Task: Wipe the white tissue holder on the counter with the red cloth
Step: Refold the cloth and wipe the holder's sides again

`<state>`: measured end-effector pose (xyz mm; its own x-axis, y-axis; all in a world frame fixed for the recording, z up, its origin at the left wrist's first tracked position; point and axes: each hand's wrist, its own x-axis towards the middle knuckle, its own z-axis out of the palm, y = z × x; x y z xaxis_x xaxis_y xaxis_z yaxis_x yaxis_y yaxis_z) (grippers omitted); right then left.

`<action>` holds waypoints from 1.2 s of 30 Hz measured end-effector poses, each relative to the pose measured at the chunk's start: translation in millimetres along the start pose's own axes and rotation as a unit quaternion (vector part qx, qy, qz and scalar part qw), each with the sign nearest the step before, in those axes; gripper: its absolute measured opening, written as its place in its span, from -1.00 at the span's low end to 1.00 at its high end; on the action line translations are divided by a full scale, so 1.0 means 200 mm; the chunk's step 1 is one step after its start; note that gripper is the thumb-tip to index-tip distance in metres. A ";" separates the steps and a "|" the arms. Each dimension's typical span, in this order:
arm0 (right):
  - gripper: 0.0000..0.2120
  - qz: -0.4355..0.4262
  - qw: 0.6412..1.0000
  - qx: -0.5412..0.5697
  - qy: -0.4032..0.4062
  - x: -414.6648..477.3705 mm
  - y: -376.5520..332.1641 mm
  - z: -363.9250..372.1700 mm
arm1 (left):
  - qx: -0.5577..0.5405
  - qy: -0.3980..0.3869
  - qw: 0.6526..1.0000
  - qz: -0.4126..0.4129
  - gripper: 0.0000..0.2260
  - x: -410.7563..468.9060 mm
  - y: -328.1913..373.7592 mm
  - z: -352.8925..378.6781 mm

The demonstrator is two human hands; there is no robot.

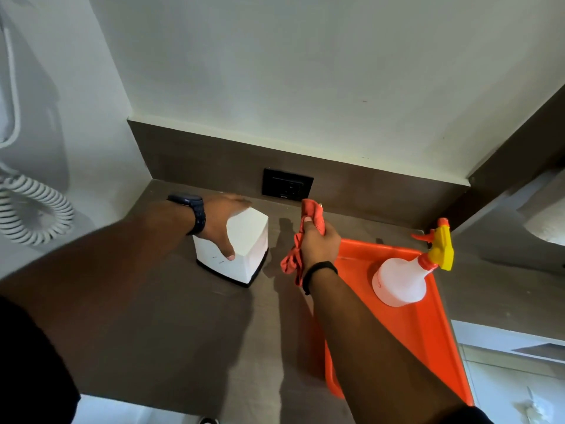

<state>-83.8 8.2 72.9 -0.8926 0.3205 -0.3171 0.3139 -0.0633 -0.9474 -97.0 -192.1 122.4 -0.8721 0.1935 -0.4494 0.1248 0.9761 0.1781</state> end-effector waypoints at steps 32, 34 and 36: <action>-0.42 0.020 0.990 0.018 -0.138 -0.24 0.39 0.42 | 0.103 0.067 0.992 0.026 0.31 0.06 -0.10 0.17; -0.46 0.050 0.989 0.034 -0.135 -0.24 0.38 0.43 | 0.109 0.076 0.991 0.028 0.31 0.06 -0.11 0.18; -0.39 0.049 0.990 0.045 -0.128 -0.27 0.38 0.43 | 0.108 0.083 0.990 0.034 0.30 0.07 -0.11 0.18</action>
<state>-40.3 -94.5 14.9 -0.9158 0.0591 -0.3972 0.3830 -0.1688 -0.9082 -94.1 -208.1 80.1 -0.9217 0.2577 -0.2899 0.2680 0.9634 0.0044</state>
